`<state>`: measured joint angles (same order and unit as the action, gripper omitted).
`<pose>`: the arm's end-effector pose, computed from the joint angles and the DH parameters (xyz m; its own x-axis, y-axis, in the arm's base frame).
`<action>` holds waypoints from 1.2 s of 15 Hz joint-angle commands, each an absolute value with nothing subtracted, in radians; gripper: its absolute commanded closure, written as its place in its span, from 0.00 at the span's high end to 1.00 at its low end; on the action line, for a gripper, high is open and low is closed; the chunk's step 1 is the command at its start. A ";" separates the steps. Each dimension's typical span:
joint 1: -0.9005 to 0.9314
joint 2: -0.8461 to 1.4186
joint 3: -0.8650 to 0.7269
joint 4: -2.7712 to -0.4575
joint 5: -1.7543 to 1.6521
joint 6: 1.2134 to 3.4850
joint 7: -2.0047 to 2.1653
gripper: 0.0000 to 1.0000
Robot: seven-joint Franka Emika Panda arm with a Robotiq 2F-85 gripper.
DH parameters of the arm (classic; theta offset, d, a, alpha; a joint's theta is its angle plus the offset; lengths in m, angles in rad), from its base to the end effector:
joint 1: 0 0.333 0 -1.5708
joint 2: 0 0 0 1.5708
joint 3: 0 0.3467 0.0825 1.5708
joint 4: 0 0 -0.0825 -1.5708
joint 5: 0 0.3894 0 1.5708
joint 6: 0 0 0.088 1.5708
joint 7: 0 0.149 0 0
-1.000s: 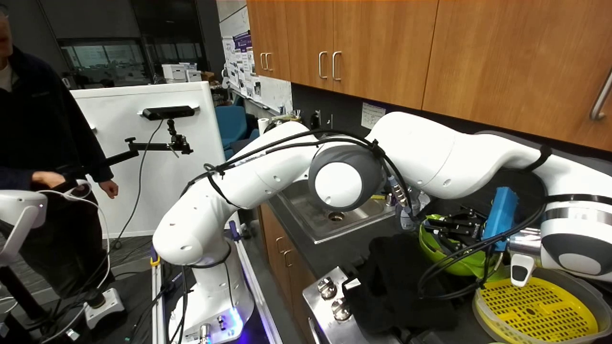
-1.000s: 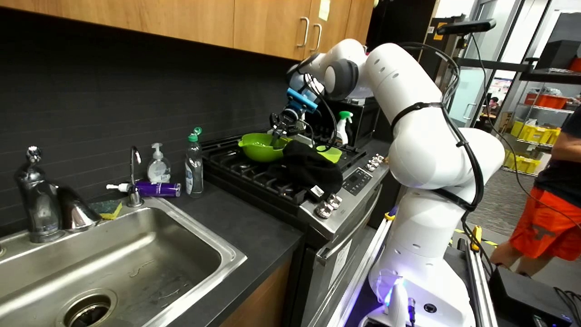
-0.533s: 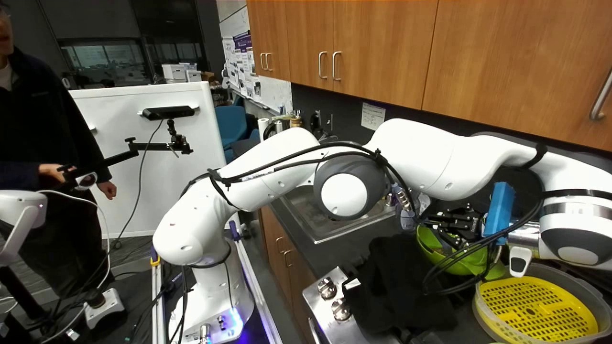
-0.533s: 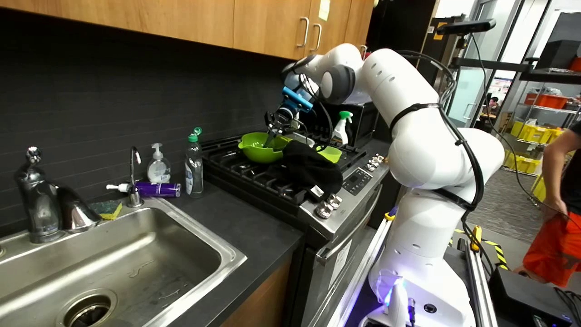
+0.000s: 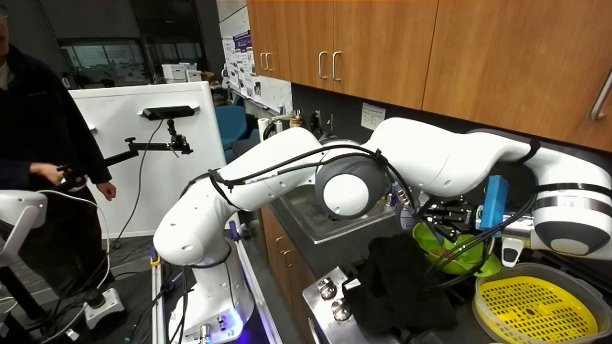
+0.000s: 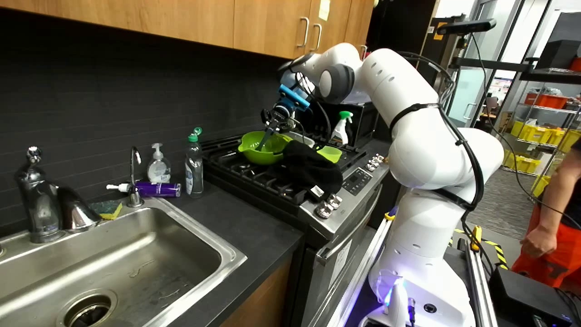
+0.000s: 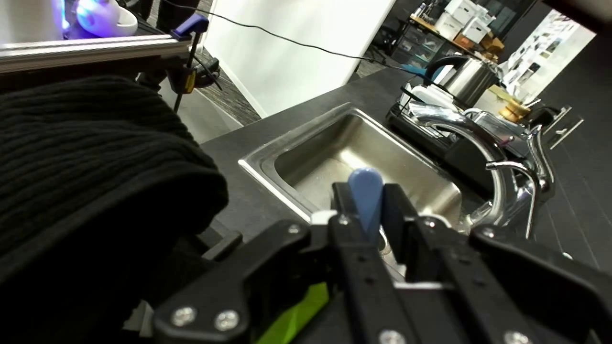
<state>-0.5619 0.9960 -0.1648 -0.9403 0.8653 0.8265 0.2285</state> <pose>0.5966 -0.2999 0.2872 0.5110 -0.0882 -0.8551 -0.7985 -0.4169 -0.4342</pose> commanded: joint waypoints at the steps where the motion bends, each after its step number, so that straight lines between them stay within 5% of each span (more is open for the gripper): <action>1: -0.564 0.989 -0.170 -0.953 0.857 0.806 0.241 0.05; 18: -0.608 1.002 -0.212 -0.981 0.865 0.838 0.268 0.05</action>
<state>-0.5880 0.9958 -0.2015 -1.0048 0.8658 0.8230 0.2302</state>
